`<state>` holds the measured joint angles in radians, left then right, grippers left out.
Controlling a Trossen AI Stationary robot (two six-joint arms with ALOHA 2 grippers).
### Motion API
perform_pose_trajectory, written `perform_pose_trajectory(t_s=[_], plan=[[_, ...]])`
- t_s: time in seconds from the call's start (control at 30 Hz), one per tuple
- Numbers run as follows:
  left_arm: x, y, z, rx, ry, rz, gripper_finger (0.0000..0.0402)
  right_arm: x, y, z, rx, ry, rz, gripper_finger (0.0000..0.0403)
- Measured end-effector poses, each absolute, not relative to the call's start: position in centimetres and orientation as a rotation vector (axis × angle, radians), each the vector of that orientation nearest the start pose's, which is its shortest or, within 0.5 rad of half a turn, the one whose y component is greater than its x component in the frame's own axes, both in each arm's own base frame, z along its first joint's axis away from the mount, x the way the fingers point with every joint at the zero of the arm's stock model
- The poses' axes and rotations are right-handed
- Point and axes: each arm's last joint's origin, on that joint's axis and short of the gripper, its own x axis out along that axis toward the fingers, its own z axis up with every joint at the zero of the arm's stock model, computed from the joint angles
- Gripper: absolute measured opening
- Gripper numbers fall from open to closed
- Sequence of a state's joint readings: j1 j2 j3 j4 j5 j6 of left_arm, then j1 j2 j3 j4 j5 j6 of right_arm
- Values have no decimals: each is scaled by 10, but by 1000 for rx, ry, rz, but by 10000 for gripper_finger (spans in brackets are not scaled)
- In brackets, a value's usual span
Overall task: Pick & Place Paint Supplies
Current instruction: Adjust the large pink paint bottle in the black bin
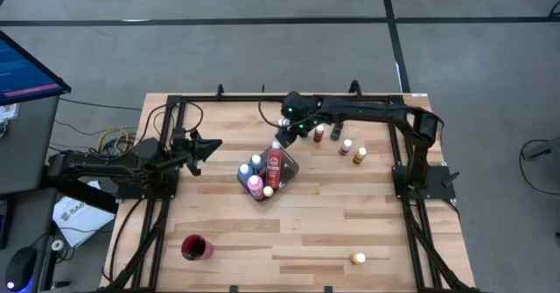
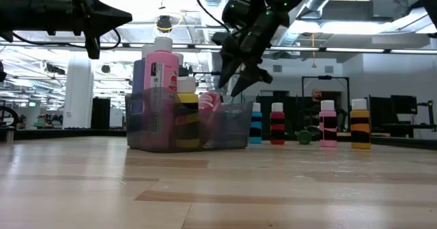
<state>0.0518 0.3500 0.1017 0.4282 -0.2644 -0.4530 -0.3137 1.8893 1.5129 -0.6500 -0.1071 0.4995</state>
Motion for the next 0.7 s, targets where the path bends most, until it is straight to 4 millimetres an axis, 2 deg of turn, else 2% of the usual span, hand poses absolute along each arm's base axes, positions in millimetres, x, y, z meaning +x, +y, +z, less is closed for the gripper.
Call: perform_pose_trajectory(t_s=[0.13, 0.23, 0.3, 0.43, 0.7], plan=[[118, 14, 209, -467, -248, 269, 3, 387, -116, 235, 707, 942, -453, 286], [118, 14, 209, -467, -248, 269, 3, 396, -110, 221, 723, 954, -455, 315], [118, 14, 209, -467, -249, 269, 3, 402, -107, 216, 726, 934, -445, 322], [118, 14, 209, -467, -248, 269, 3, 407, -106, 219, 722, 885, -431, 320], [118, 14, 209, -467, -249, 269, 3, 407, -108, 220, 743, 874, -441, 315]])
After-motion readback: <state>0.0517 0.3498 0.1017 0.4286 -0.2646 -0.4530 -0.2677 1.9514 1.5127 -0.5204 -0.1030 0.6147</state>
